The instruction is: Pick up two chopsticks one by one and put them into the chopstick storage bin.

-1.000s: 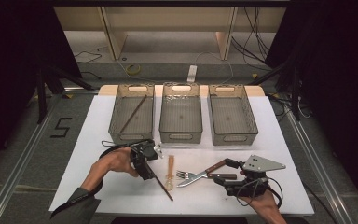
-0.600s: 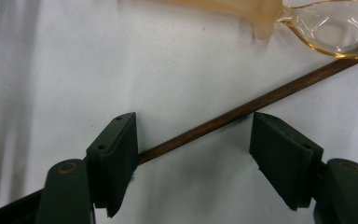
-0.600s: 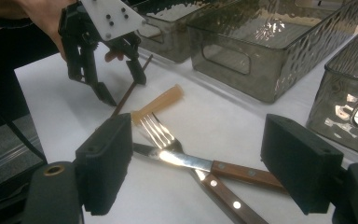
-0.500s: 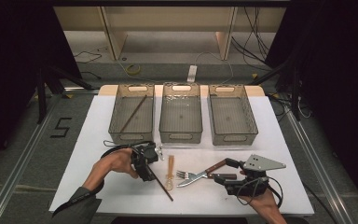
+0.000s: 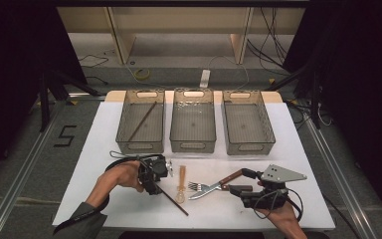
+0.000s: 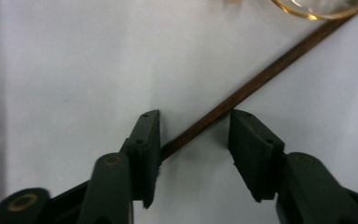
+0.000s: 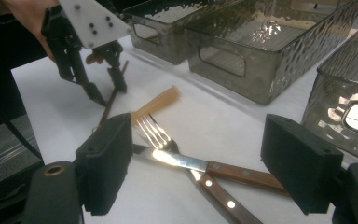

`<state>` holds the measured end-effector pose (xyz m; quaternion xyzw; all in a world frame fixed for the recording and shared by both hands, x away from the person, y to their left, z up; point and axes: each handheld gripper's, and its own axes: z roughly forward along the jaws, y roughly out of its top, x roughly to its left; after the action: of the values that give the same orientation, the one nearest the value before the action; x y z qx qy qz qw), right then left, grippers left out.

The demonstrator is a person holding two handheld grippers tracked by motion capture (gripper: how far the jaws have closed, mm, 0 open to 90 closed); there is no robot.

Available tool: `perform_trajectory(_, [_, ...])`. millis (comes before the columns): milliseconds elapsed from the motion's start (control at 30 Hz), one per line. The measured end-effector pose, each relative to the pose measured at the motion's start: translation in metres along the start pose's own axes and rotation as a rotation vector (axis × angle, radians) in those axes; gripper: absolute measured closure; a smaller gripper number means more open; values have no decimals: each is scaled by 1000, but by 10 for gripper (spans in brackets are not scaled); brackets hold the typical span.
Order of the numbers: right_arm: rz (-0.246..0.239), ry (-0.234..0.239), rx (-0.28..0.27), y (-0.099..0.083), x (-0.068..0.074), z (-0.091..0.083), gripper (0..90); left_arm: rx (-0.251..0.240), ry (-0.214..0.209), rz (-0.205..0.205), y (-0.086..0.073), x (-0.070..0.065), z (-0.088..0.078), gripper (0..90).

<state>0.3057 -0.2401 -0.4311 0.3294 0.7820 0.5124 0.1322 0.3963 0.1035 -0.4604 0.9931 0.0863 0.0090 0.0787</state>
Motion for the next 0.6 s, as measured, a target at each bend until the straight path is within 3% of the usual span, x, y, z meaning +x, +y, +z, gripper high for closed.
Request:
perform_trajectory(133, [-2, -1, 0, 0, 0, 0, 259, 4, -2, 9, -3, -3, -1, 602])
perform_trajectory(333, [-6, -2, 2, 0, 1, 0, 259, 4, -1, 56, -6, -9, -2, 686])
perform_trajectory(600, [-13, -3, 8, 1, 1, 1, 259, 18, 2, 103, -9, -20, -3, 740])
